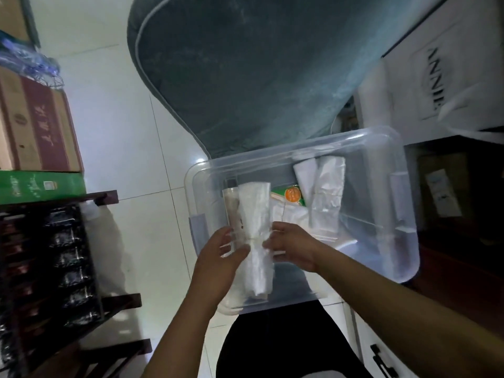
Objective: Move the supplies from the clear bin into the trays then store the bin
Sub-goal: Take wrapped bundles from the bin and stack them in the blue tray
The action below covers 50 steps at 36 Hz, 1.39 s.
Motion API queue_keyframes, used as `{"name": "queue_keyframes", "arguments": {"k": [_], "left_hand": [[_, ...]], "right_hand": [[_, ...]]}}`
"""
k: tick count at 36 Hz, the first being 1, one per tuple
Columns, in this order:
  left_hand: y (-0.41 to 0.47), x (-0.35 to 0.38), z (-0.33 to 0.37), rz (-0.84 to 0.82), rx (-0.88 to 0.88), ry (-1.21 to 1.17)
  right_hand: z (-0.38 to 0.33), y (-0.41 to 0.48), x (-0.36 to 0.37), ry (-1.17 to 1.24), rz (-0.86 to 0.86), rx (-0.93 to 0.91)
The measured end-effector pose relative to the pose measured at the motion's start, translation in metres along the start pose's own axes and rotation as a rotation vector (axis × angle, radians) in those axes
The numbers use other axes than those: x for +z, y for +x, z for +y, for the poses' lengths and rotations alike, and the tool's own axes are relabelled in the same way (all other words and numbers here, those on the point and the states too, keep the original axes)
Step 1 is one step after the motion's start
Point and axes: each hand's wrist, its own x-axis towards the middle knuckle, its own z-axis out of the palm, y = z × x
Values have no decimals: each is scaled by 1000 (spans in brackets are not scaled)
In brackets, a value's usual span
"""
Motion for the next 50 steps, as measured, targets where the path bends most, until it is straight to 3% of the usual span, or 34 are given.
{"name": "queue_keyframes", "arguments": {"k": [3,11,13,16,19,22,29,33,37,41,45,50], "left_hand": [[8,13,9,-95,-89,-116],[7,37,10,-127,-66,-110],[8,38,11,-94,-75,-92],[13,37,12,-65,-120,-79],[18,36,11,-51,-144,-55],[24,35,8,-53,-141,-2],[39,28,-5,-35,-129,33],[42,23,-10,-32,-140,-30],[40,17,-12,-34,-134,-64],[33,10,-7,-58,-127,-77],[19,1,2,-100,-83,-77],[-3,-16,12,-122,26,-86]], "right_hand": [[9,-27,-2,66,-45,-84],[9,-59,-7,146,-20,-208],[5,-53,-16,173,104,-237],[-2,-26,-49,151,535,-264],[-4,11,-88,68,876,-125],[-7,43,-112,-92,952,60],[-29,97,-144,-81,916,36],[-31,108,-145,-17,1042,29],[-29,102,-137,-45,977,-26],[-23,81,-117,111,913,-102],[-10,44,-92,233,672,-121],[3,-18,-39,130,349,-156]]}}
